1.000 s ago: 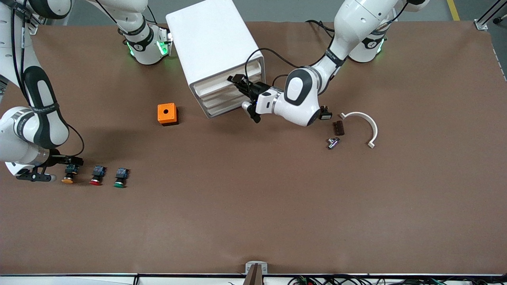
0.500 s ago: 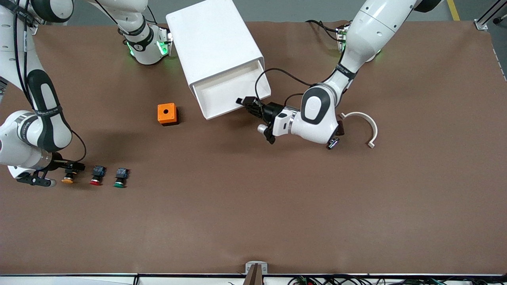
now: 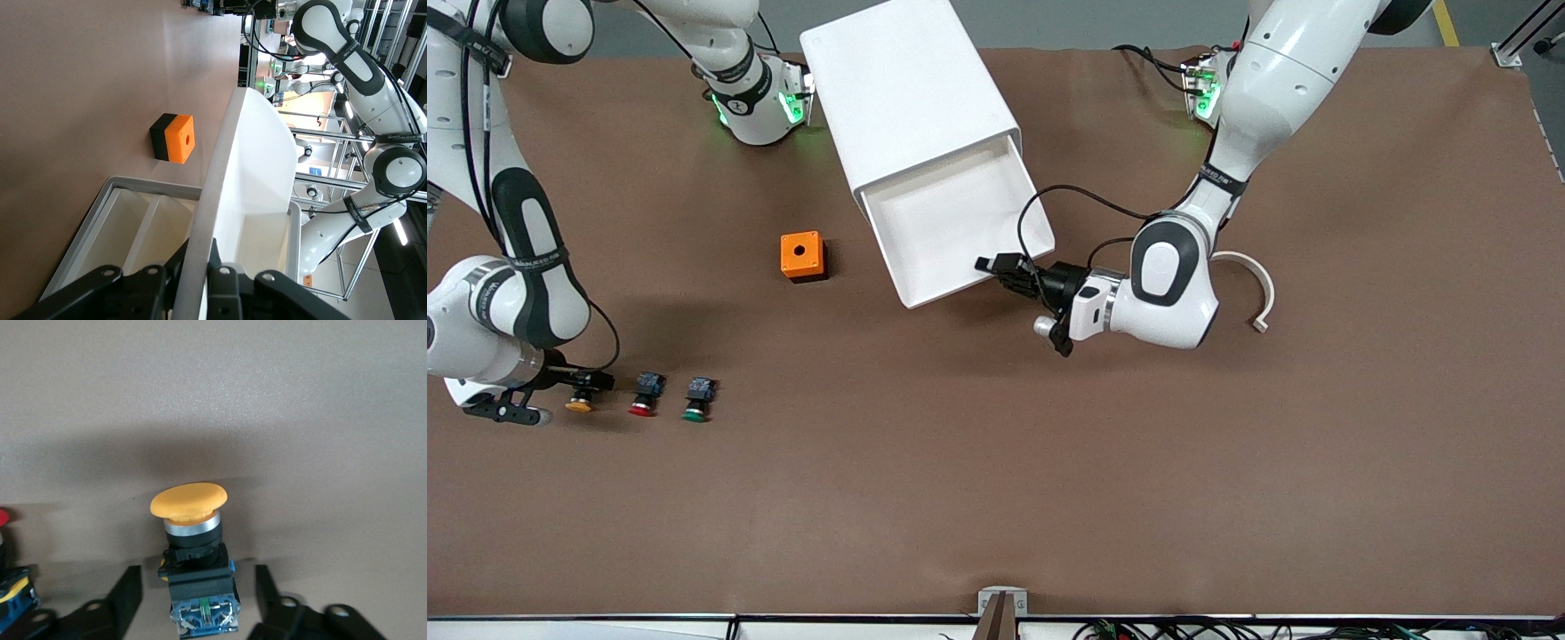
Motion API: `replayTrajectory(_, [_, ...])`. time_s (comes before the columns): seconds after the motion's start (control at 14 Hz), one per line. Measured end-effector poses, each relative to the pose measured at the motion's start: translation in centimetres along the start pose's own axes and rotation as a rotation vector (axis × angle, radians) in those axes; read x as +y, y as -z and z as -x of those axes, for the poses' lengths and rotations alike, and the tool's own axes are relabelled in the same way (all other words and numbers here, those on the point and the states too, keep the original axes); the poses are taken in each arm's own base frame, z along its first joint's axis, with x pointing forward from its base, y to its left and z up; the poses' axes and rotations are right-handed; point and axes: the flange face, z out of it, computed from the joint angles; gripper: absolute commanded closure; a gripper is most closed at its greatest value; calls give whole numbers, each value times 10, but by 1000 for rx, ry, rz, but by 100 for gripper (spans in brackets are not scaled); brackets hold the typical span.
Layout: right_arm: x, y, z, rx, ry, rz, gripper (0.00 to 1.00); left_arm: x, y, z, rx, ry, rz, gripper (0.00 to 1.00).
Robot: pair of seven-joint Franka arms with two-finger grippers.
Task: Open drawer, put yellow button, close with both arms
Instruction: 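Grasp the yellow button with the right gripper and lift it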
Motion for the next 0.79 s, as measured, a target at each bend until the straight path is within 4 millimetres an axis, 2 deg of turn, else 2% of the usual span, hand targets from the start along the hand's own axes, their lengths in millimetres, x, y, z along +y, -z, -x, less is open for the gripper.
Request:
replayTrajectory(0.07, [0,0,0,1,0,0,66,-1,1,-1,11,31,-11,0])
replayTrajectory(0.14, [0,1,-1,2,0,0,71,-2,1,-2,10,64,-31,0])
replayTrajectory(0.36, [0,2,-2,5,0,1,75,-1,10,-6,-16,174,-132,0])
replayTrajectory(0.57, [-3,11,-8,19,6,3,74,12,49,-20,1,288,-242,0])
replayTrajectory(0.64, [-4,20,-11,20,9,2,74,21,63,-24,0,312,-277,0])
replayTrajectory(0.79, [-8,55,-14,14,15,-4,72,50,84,-30,-2,338,-348,0])
